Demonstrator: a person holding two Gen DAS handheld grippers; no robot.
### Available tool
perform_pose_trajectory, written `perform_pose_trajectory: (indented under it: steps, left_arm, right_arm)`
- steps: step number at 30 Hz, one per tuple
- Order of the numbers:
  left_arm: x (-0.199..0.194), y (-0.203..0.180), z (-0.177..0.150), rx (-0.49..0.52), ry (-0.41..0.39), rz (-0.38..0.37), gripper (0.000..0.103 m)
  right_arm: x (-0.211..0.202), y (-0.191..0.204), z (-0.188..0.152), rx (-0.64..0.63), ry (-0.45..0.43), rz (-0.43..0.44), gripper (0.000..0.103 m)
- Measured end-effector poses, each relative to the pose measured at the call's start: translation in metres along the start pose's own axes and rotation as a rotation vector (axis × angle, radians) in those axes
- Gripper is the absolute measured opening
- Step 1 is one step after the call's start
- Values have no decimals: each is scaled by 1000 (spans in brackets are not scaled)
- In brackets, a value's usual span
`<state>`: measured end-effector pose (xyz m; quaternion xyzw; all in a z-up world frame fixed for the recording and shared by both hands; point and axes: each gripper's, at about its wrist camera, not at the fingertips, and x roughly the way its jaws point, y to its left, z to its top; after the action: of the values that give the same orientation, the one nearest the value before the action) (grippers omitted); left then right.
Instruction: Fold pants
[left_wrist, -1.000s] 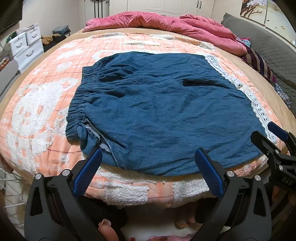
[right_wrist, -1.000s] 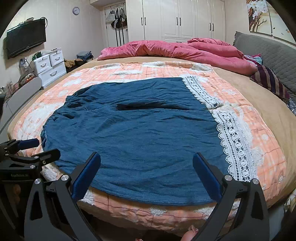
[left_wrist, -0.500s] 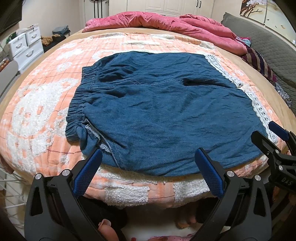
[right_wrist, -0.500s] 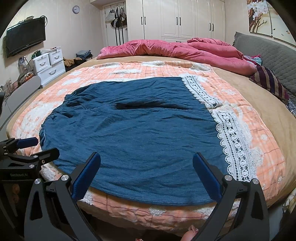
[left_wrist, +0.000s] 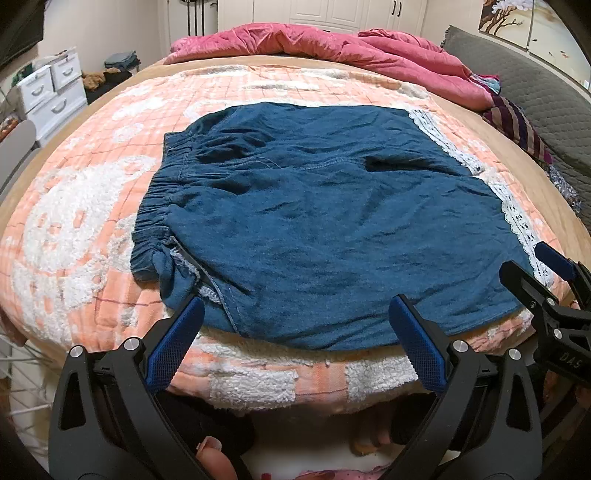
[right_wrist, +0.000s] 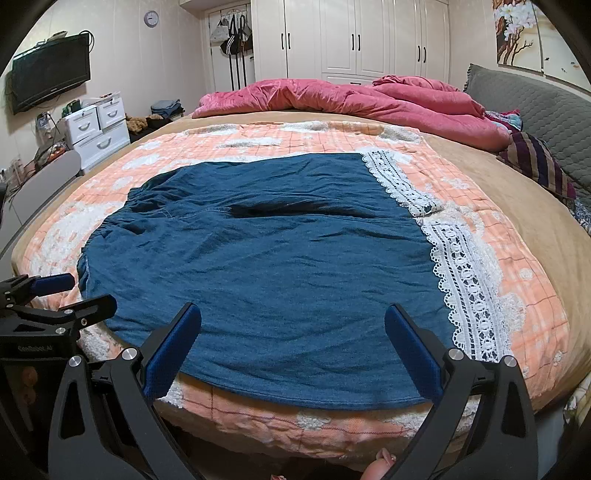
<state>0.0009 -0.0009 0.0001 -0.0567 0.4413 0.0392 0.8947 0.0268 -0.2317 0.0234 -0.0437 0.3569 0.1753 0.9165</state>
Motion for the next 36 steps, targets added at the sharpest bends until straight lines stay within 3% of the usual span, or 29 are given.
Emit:
perform_pose_trajectory:
  steps: [23, 30, 36]
  left_arm:
    - [9, 7, 10, -3, 5, -38, 94]
    - [14, 29, 34, -25, 1, -65, 94]
    - [18, 60, 67, -57, -23, -37, 94]
  right_arm:
    - [8, 2, 7, 7, 13, -38, 99]
    - [16, 10, 30, -19, 22, -57, 99]
    - [40, 17, 72, -24, 78, 21, 99]
